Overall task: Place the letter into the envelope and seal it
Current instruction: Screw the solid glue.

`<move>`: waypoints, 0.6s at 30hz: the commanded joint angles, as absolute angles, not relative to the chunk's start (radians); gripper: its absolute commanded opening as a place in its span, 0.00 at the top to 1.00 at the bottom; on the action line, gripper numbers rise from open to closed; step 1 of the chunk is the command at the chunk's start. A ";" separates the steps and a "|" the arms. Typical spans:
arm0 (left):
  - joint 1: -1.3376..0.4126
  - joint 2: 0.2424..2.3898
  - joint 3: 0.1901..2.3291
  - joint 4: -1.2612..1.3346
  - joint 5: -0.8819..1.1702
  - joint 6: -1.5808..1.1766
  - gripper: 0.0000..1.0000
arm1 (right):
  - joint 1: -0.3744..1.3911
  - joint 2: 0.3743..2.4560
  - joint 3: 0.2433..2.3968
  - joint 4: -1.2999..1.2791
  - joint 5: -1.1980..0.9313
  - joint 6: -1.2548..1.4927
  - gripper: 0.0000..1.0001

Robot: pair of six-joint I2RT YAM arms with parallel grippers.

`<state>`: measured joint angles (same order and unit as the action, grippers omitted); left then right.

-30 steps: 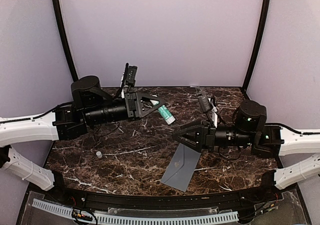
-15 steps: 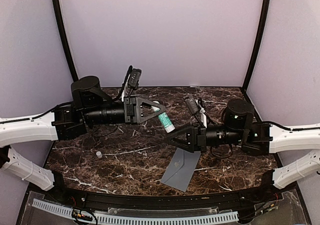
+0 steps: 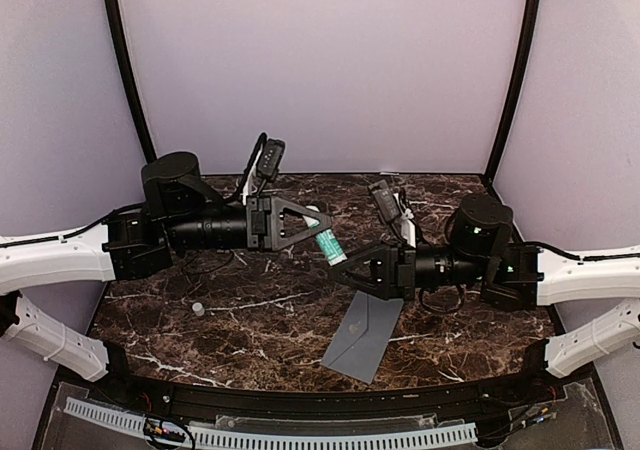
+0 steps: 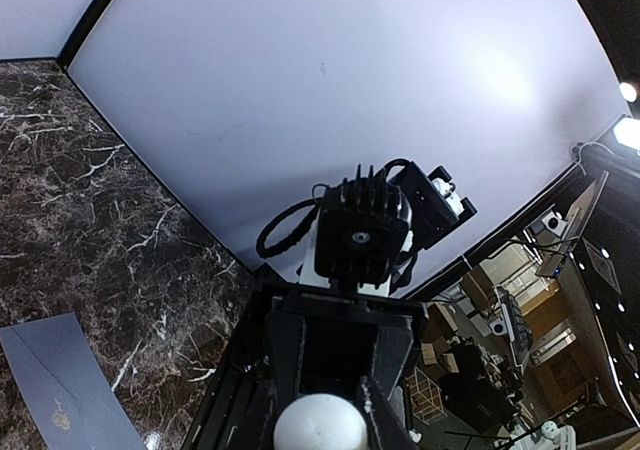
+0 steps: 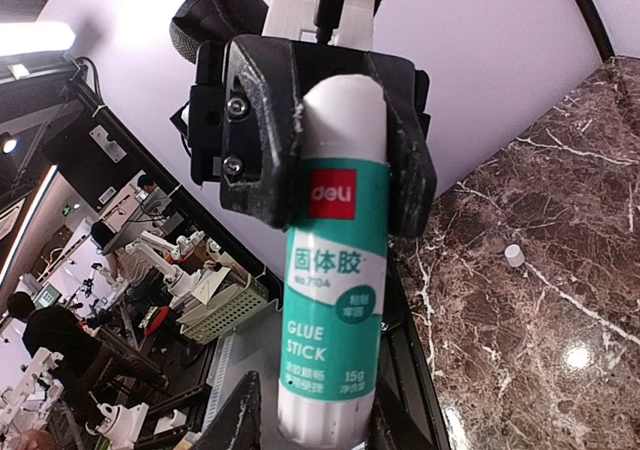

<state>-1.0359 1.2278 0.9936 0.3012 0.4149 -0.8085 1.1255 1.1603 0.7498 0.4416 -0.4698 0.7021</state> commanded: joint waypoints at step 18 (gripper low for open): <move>-1.031 1.203 0.980 0.344 0.478 -0.817 0.52 | 1.122 1.158 0.727 0.577 -0.413 0.740 1.00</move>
